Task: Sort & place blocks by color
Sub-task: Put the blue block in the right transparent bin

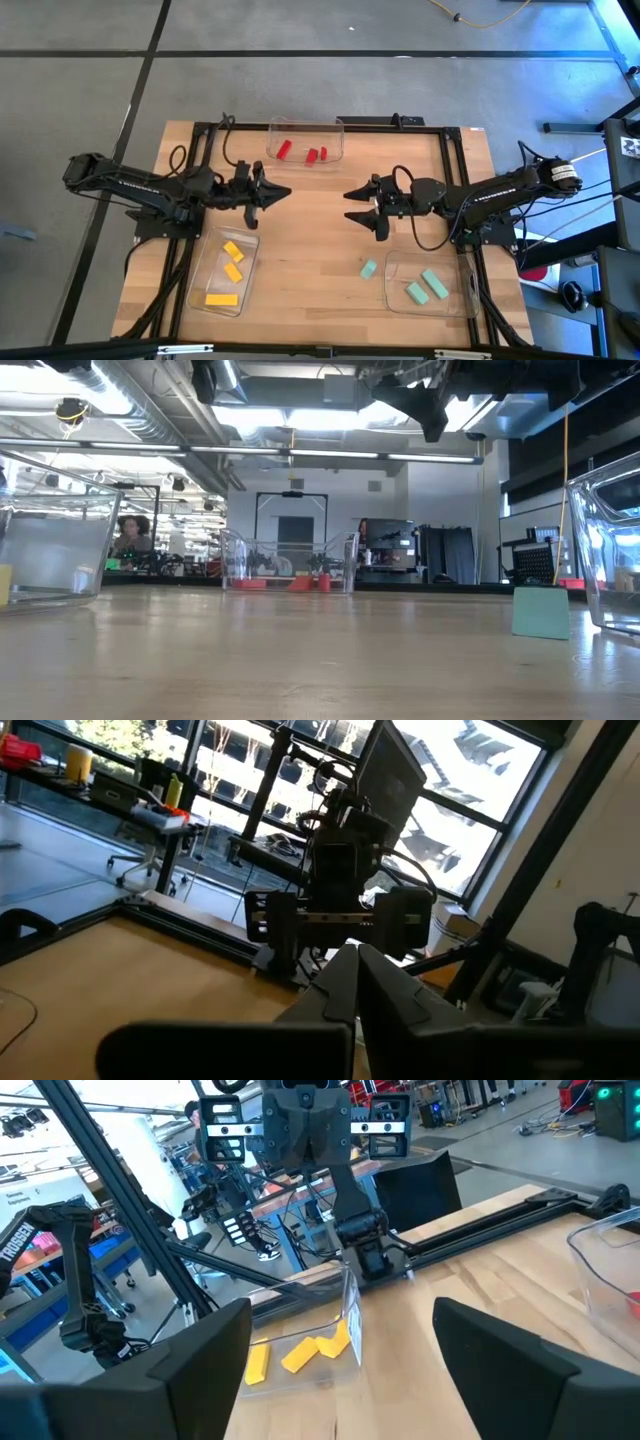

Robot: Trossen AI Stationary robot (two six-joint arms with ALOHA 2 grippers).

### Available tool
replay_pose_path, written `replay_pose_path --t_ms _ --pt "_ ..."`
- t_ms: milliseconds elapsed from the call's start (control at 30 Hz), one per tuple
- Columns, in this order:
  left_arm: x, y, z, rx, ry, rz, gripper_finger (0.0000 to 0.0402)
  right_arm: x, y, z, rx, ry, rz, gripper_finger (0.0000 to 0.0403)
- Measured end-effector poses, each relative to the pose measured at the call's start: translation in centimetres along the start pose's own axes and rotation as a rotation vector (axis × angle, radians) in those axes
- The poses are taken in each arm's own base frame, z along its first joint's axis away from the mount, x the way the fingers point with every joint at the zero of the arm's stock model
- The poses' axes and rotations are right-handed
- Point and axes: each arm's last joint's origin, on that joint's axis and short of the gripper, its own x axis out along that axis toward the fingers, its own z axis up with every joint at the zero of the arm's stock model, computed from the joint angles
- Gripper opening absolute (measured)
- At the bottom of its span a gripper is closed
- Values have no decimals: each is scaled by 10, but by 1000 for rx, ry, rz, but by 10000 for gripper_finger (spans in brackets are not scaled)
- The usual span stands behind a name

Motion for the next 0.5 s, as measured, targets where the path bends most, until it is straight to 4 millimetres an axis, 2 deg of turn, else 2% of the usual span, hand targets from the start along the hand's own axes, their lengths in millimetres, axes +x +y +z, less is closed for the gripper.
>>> replay_pose_path --t_ms 400,500 --pt "0 -4 -1 0 31 -99 0 0 0 0 5 -2 0 313" --pt "0 -4 -1 0 38 -118 0 0 0 0 5 -1 -1 302"
